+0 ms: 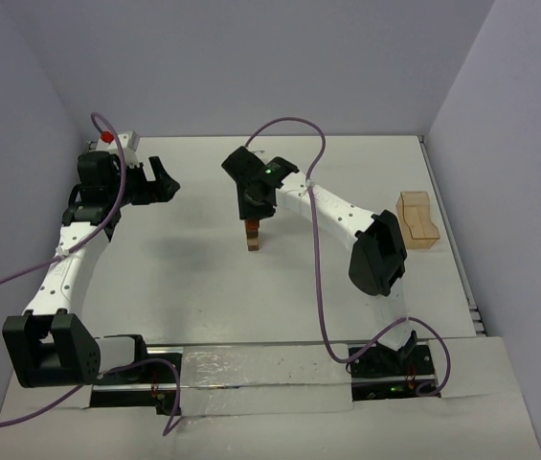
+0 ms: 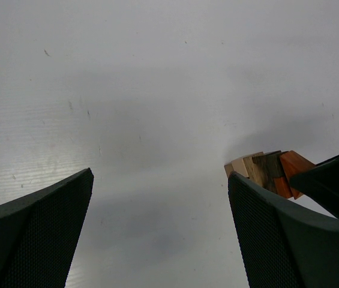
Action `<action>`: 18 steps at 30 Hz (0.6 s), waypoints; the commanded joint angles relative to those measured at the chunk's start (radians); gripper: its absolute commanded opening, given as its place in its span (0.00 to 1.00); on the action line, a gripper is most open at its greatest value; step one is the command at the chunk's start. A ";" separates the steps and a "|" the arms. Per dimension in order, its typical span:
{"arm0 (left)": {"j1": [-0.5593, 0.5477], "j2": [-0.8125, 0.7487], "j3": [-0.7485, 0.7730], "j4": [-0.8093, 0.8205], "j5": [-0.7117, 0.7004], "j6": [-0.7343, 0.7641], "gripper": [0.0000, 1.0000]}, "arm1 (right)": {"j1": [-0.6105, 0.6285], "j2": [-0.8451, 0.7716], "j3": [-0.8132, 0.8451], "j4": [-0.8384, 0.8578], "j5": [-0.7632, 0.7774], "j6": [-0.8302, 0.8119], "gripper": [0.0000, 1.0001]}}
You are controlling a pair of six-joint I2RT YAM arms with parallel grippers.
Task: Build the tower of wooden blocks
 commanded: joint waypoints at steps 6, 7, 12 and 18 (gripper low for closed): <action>0.005 0.001 0.041 0.027 -0.002 -0.006 0.99 | -0.001 0.026 0.046 0.002 0.011 0.013 0.62; 0.005 0.001 0.043 0.027 -0.002 -0.006 0.99 | -0.001 0.027 0.047 0.002 0.009 0.013 0.63; 0.005 -0.004 0.046 0.025 -0.004 -0.003 0.99 | 0.000 0.020 0.045 0.009 -0.004 0.003 0.82; 0.033 0.007 0.087 -0.020 0.061 0.050 0.99 | 0.010 -0.063 0.030 0.040 -0.072 -0.114 1.00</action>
